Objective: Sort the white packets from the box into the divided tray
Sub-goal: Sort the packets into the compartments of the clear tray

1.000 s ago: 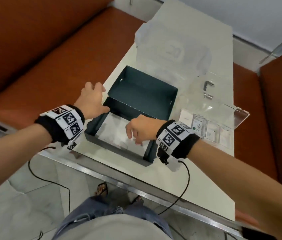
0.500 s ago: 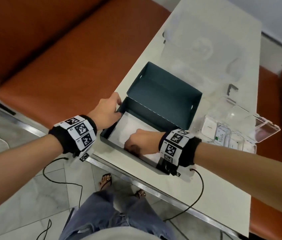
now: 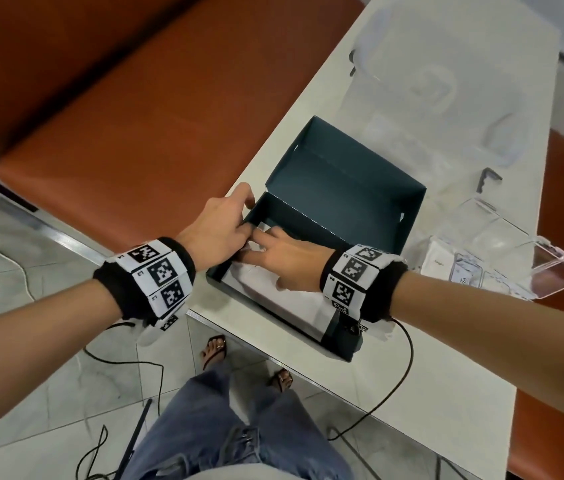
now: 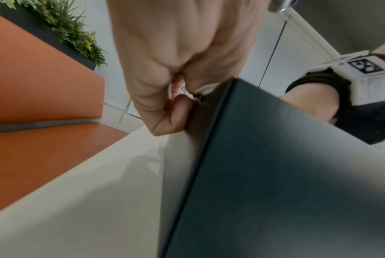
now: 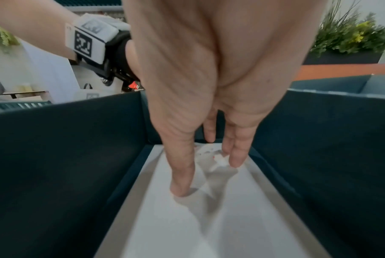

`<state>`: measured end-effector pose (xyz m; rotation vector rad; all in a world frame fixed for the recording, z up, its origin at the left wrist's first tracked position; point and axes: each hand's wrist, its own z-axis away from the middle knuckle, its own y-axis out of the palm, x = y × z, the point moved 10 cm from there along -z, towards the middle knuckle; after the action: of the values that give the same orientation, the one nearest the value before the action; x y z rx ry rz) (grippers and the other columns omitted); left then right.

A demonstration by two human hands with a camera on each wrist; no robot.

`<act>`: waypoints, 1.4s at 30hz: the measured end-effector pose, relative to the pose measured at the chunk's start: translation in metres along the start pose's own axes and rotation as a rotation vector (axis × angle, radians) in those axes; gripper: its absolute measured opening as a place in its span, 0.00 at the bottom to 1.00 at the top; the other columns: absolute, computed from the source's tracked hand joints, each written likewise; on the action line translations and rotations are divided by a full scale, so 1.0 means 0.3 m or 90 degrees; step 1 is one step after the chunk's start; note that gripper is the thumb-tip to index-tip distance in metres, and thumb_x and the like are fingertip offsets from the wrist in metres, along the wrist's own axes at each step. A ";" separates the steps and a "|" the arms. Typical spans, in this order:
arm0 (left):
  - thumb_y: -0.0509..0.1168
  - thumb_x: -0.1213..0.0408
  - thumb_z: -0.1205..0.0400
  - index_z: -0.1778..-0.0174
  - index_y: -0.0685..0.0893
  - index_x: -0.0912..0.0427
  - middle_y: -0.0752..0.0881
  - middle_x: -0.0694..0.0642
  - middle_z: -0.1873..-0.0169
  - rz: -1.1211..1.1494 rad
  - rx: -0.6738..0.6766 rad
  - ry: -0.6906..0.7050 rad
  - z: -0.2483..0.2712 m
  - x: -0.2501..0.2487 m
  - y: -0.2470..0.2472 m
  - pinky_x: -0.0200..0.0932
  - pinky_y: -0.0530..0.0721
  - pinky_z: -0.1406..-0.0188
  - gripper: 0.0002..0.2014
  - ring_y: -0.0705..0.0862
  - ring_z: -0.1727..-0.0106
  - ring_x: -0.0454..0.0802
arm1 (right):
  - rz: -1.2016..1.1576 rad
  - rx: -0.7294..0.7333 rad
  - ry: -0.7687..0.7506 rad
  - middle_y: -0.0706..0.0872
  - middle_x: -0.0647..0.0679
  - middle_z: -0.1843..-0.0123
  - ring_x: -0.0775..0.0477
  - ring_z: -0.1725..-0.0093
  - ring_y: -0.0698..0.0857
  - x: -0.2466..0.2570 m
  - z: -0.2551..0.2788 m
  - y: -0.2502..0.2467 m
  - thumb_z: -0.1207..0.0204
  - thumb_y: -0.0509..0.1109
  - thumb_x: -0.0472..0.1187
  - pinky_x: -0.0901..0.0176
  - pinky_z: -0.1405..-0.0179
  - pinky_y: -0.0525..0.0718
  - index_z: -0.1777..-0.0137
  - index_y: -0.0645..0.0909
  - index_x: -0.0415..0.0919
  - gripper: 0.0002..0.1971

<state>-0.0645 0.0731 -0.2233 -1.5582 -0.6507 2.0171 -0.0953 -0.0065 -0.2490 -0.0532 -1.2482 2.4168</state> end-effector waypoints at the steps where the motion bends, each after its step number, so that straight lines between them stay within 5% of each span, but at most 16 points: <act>1: 0.61 0.73 0.19 0.41 0.71 0.60 0.77 0.54 0.73 0.001 -0.001 0.002 0.000 0.000 0.000 0.37 0.68 0.77 0.12 0.75 0.72 0.49 | 0.009 0.001 -0.003 0.60 0.45 0.24 0.39 0.36 0.67 0.001 -0.001 0.006 0.30 0.77 0.34 0.49 0.51 0.79 0.19 0.60 0.52 0.43; 5: 0.62 0.73 0.19 0.41 0.70 0.61 0.76 0.53 0.74 0.008 -0.005 0.007 -0.003 0.002 0.000 0.38 0.67 0.77 0.12 0.75 0.72 0.50 | -0.091 -0.017 -0.003 0.66 0.43 0.26 0.38 0.34 0.73 -0.012 -0.011 -0.021 0.28 0.74 0.32 0.49 0.33 0.73 0.23 0.69 0.47 0.34; 8: 0.61 0.74 0.20 0.41 0.70 0.61 0.76 0.55 0.74 0.011 -0.003 0.009 -0.008 0.005 0.004 0.39 0.68 0.77 0.13 0.73 0.72 0.53 | -0.182 -0.077 0.066 0.72 0.39 0.33 0.39 0.36 0.76 -0.060 -0.014 -0.061 0.28 0.76 0.35 0.54 0.34 0.73 0.29 0.73 0.36 0.28; 12: 0.61 0.75 0.20 0.42 0.69 0.62 0.74 0.55 0.75 0.019 0.000 0.014 -0.013 0.009 0.007 0.34 0.67 0.79 0.13 0.71 0.73 0.53 | -0.104 -0.054 0.084 0.70 0.37 0.34 0.36 0.33 0.73 -0.033 -0.027 -0.027 0.26 0.75 0.44 0.51 0.33 0.71 0.29 0.68 0.31 0.31; 15: 0.60 0.74 0.20 0.43 0.68 0.61 0.74 0.54 0.75 0.024 0.002 0.018 -0.017 0.008 0.010 0.32 0.67 0.79 0.13 0.72 0.73 0.53 | -0.119 -0.054 0.105 0.70 0.37 0.33 0.36 0.33 0.73 -0.037 -0.033 -0.021 0.25 0.73 0.41 0.46 0.34 0.76 0.28 0.69 0.32 0.29; 21: 0.61 0.73 0.22 0.42 0.68 0.61 0.75 0.56 0.72 0.011 0.003 0.007 -0.015 0.006 0.012 0.46 0.72 0.72 0.14 0.76 0.68 0.61 | -0.142 -0.037 0.120 0.71 0.40 0.35 0.38 0.35 0.75 -0.045 -0.042 -0.024 0.27 0.75 0.41 0.46 0.35 0.77 0.33 0.80 0.37 0.22; 27: 0.60 0.73 0.21 0.42 0.67 0.62 0.77 0.64 0.64 0.007 0.016 0.002 -0.005 -0.006 0.010 0.58 0.80 0.60 0.13 0.79 0.61 0.67 | -0.191 -0.053 0.133 0.78 0.39 0.36 0.40 0.40 0.81 -0.054 -0.029 -0.024 0.26 0.76 0.40 0.48 0.40 0.80 0.34 0.77 0.36 0.22; 36: 0.60 0.72 0.20 0.42 0.67 0.63 0.80 0.65 0.60 -0.010 0.010 0.003 0.008 -0.019 0.007 0.59 0.81 0.58 0.13 0.81 0.58 0.68 | -0.195 -0.088 0.128 0.78 0.42 0.35 0.41 0.38 0.81 -0.041 -0.017 -0.016 0.27 0.76 0.38 0.46 0.38 0.80 0.30 0.77 0.40 0.24; 42: 0.60 0.72 0.19 0.42 0.68 0.62 0.80 0.65 0.59 -0.014 0.004 -0.001 0.014 -0.015 0.006 0.56 0.80 0.59 0.12 0.82 0.57 0.68 | -0.171 -0.096 0.144 0.73 0.42 0.40 0.40 0.45 0.79 -0.060 -0.010 -0.009 0.28 0.77 0.44 0.49 0.45 0.79 0.42 0.81 0.37 0.17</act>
<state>-0.0678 0.0687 -0.2201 -1.5404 -0.6585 2.0021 -0.0772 -0.0098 -0.2514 -0.1851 -1.2434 2.0242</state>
